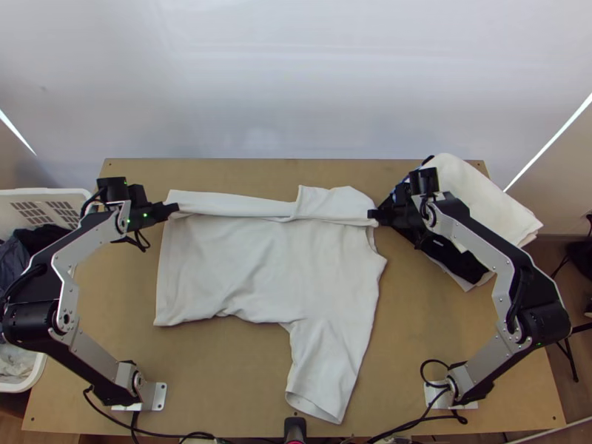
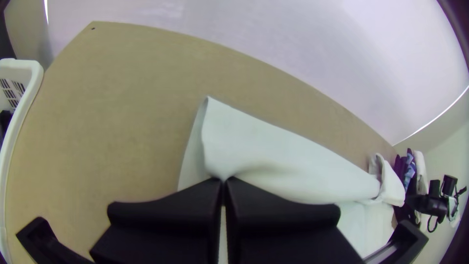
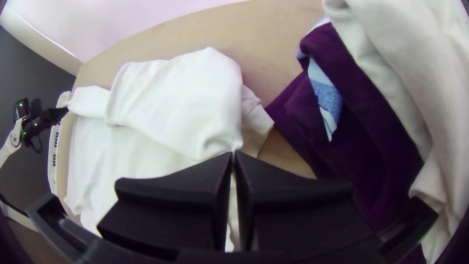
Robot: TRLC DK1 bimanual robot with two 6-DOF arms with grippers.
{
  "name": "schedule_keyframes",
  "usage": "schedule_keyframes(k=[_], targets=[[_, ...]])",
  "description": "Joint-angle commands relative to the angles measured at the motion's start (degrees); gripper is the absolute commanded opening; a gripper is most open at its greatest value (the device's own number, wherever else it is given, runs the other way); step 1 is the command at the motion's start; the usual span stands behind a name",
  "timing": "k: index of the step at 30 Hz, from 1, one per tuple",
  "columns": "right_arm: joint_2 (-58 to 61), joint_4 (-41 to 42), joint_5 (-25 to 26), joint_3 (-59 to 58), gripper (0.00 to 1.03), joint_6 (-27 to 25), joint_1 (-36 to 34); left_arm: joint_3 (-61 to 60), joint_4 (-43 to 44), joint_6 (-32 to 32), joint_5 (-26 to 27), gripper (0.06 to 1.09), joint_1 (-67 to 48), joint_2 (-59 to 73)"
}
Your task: Fold the t-shirt
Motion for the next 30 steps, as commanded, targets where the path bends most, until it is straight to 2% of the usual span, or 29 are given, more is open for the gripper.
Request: schedule_keyframes(k=[1,5,12,21,24,26,30], targets=[[-1.61,2.61,0.13,2.03,0.03,-0.45,-0.06,4.68,-0.21,-3.12,0.03,0.09,1.51,0.04],[-2.4,12.02,0.57,4.58,0.03,0.17,-0.06,13.38,0.05,-7.43,0.03,0.09,0.8,1.8],[7.1,12.28,1.8,15.48,0.03,0.17,-0.06,26.65,-1.97,-9.45,-0.58,0.09,-2.98,10.59],[13.86,14.65,2.77,18.02,0.03,0.08,0.29,29.81,-1.97,-10.68,-1.81,0.09,-6.23,17.79],[12.28,14.74,3.56,16.71,0.03,-0.01,0.47,29.73,-1.97,-11.47,-2.16,0.09,-6.14,18.41],[10.7,15.18,5.93,15.3,0.03,-0.36,0.64,29.99,-1.88,-12.44,-2.52,0.09,-5.7,18.85],[5.95,19.4,7.87,11.52,0.03,-1.24,2.31,29.64,-1.97,-13.31,-2.6,0.09,-5.44,18.94]])
